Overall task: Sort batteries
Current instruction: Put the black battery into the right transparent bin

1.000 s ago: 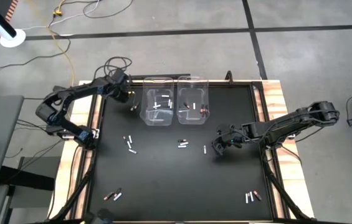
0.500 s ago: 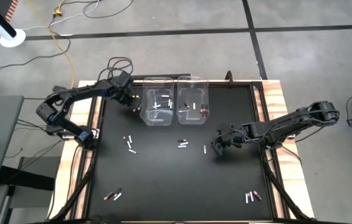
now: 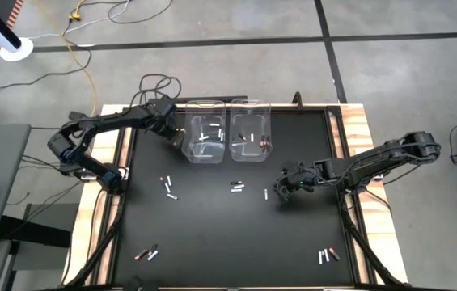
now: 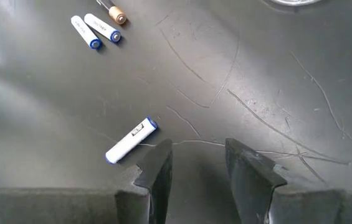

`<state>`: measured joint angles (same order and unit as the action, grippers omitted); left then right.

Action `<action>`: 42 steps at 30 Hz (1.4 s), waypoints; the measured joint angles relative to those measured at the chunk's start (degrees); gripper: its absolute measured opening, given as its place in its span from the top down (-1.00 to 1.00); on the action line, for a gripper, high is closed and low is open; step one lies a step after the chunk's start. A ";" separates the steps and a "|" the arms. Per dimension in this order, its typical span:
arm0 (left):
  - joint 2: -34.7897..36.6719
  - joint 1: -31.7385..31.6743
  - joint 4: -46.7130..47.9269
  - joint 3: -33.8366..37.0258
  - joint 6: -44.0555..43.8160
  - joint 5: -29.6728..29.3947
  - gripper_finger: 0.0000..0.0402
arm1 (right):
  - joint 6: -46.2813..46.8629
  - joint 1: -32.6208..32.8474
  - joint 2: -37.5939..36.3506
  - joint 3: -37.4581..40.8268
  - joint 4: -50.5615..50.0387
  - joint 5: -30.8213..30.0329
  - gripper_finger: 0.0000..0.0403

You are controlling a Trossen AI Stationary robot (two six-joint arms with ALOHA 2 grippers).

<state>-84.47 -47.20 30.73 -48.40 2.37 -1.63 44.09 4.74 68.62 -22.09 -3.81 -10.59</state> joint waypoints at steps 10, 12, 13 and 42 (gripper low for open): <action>0.00 0.22 -2.16 4.09 15.05 4.11 0.29 | 0.96 0.03 -0.01 0.00 -0.02 0.00 0.19; 0.00 0.22 -4.36 6.59 16.18 4.60 0.29 | 1.06 0.03 0.00 0.00 -0.02 0.00 0.19; 0.00 0.22 -4.98 7.70 16.24 4.89 0.29 | 1.10 0.03 0.00 0.00 -0.02 0.00 0.19; -0.13 -3.51 -16.42 11.20 20.82 4.26 0.31 | 4.55 -0.01 0.00 0.00 -0.04 0.00 0.19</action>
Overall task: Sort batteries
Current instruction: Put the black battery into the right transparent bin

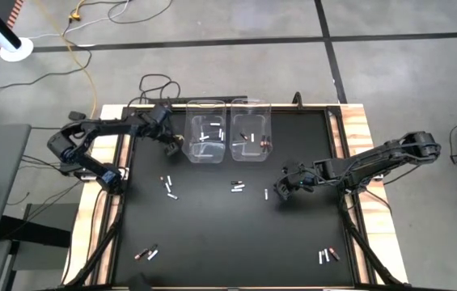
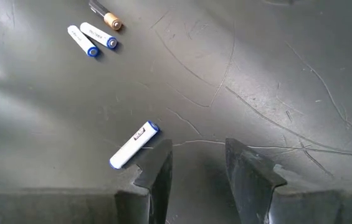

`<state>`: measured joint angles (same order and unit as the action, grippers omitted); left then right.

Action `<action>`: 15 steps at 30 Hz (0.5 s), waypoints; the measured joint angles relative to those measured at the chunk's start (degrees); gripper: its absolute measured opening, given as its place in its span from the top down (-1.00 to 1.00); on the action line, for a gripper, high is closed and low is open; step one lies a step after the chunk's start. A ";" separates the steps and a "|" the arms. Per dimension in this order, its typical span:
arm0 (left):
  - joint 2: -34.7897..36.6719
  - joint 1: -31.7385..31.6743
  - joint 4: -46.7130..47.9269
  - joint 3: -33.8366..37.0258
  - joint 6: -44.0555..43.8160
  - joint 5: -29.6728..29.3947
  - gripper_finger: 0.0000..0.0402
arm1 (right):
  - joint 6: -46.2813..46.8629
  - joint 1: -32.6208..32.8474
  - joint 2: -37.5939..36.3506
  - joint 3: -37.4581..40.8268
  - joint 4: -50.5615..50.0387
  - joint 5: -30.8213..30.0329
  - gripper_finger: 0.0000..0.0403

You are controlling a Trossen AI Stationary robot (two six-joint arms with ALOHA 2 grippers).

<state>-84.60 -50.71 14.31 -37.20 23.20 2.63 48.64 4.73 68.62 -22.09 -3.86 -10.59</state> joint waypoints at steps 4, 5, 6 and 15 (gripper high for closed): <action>0.09 -1.28 1.95 -0.10 1.61 1.22 0.36 | 0.00 0.00 0.00 0.00 0.00 0.00 0.19; 0.09 -1.51 2.07 -0.10 1.82 1.70 0.37 | 0.00 0.00 0.00 0.00 -0.01 0.00 0.19; 0.09 -1.64 2.13 -0.10 1.84 1.88 0.39 | 0.00 0.00 -0.02 0.00 0.00 0.00 0.19; 0.15 -1.65 2.66 -0.10 2.70 1.81 0.82 | -0.01 0.00 -0.01 0.00 0.00 0.00 0.19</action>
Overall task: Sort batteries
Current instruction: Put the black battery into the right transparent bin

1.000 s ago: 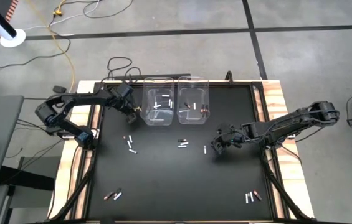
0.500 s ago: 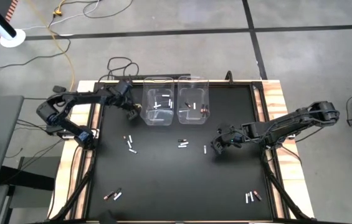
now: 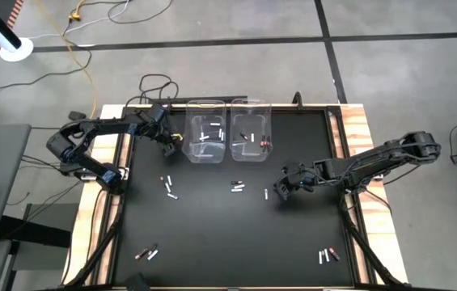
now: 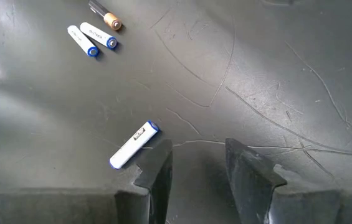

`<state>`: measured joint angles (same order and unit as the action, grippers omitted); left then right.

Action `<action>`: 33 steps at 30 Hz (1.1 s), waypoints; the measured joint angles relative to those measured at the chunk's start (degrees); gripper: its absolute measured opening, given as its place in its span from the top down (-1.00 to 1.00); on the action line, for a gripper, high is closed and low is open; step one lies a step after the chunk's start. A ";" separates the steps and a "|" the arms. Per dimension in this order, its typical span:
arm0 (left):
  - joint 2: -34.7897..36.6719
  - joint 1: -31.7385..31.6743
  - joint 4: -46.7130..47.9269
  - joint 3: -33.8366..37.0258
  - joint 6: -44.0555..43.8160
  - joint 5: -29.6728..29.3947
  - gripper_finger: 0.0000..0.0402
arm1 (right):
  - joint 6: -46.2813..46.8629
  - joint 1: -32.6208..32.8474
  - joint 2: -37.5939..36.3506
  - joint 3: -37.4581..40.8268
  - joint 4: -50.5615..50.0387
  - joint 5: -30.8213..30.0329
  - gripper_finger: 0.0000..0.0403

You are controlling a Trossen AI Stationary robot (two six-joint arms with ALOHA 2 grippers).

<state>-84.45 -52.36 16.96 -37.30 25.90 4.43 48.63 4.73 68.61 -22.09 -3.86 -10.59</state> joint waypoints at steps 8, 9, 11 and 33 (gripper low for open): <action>0.10 0.00 0.02 -0.02 -0.07 -0.44 0.91 | 0.01 0.00 0.01 0.00 0.00 0.00 0.19; 0.10 0.00 0.16 -0.02 -0.09 -0.47 0.90 | 0.01 0.00 0.00 0.00 0.00 0.00 0.19; 0.08 0.00 0.23 -0.02 -0.31 -0.52 0.90 | -0.01 0.00 0.00 0.00 0.00 0.00 0.19; -0.08 -1.18 14.90 -9.85 -5.45 -1.18 0.89 | -0.66 0.00 0.01 0.00 -0.33 -0.02 0.19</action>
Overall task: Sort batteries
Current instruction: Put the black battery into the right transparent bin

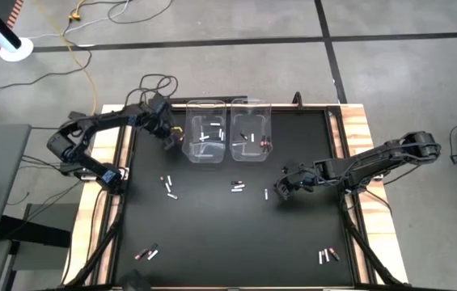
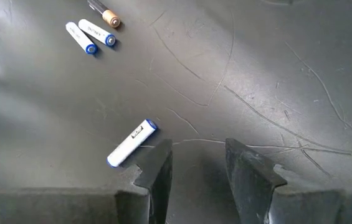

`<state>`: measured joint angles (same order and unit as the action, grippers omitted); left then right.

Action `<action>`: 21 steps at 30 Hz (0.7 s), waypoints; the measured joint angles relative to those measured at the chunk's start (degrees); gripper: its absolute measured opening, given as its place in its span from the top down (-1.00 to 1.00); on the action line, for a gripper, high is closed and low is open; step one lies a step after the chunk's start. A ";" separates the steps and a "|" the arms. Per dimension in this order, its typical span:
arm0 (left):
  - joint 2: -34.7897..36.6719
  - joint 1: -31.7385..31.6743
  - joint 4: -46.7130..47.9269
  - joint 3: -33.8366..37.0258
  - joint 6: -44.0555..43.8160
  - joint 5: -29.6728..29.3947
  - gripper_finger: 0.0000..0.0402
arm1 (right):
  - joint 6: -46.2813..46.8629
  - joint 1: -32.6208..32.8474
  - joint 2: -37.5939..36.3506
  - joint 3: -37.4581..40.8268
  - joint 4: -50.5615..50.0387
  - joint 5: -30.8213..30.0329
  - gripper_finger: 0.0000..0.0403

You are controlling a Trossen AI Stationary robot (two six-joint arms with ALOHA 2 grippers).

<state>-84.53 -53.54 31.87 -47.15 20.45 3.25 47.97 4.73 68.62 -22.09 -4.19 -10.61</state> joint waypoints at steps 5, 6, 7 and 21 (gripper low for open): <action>0.00 -1.07 5.43 -5.03 0.10 -1.35 0.89 | -0.17 0.00 0.00 0.00 -0.05 0.00 0.19; 0.00 -1.25 6.54 -6.23 0.31 -1.38 0.89 | -0.18 0.00 0.00 0.00 -0.04 0.00 0.19; 0.00 -1.31 7.49 -7.43 0.65 -1.41 0.89 | -0.15 0.00 0.00 0.00 -0.05 0.00 0.19; 0.07 0.44 13.26 -28.60 5.24 -2.70 0.89 | 0.21 0.00 0.00 0.00 -0.06 0.00 0.19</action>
<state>-84.47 -53.10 45.12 -75.74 25.69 0.56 48.18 4.73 68.62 -22.09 -4.25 -10.61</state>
